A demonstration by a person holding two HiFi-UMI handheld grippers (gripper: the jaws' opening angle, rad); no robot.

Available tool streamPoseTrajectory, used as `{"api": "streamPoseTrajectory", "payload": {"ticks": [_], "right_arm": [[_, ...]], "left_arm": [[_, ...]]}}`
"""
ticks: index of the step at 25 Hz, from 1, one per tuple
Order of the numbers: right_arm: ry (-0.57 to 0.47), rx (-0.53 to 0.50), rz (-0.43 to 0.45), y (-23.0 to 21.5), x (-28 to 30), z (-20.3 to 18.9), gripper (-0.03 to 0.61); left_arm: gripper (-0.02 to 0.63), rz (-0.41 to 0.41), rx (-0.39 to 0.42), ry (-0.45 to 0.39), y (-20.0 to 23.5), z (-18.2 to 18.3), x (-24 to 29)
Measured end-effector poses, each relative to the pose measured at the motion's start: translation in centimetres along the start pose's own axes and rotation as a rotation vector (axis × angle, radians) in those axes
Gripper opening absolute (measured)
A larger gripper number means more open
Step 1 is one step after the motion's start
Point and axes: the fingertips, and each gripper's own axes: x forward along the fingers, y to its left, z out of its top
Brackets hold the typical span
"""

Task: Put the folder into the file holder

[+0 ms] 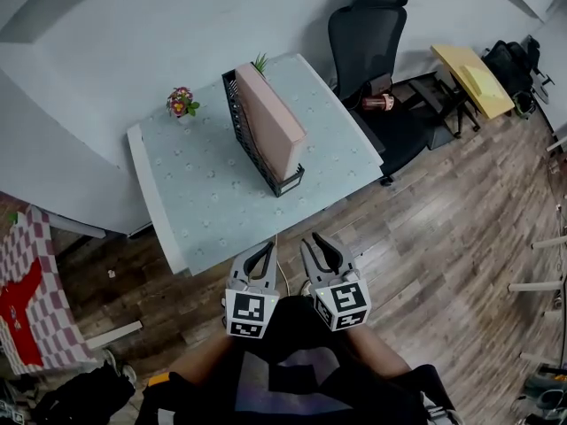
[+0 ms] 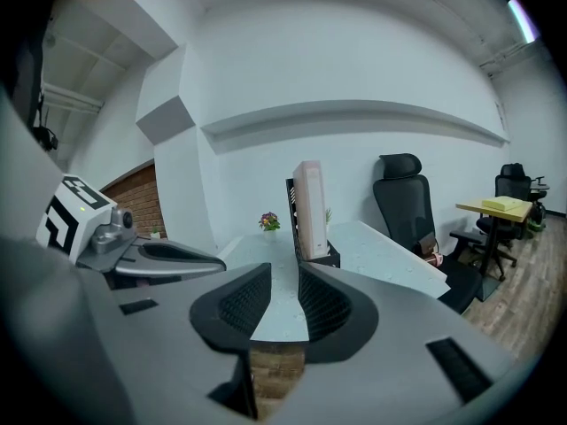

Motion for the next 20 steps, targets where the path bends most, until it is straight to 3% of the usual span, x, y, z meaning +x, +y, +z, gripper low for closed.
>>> {"api": "streamPoseTrajectory", "payload": {"ticks": [20], "right_arm": [[0.007, -0.013, -0.006, 1.9, -0.1, -0.1, 0.092]], "left_arm": [[0.006, -0.003, -0.01, -0.016, 1.1, -0.1, -1.4]]}}
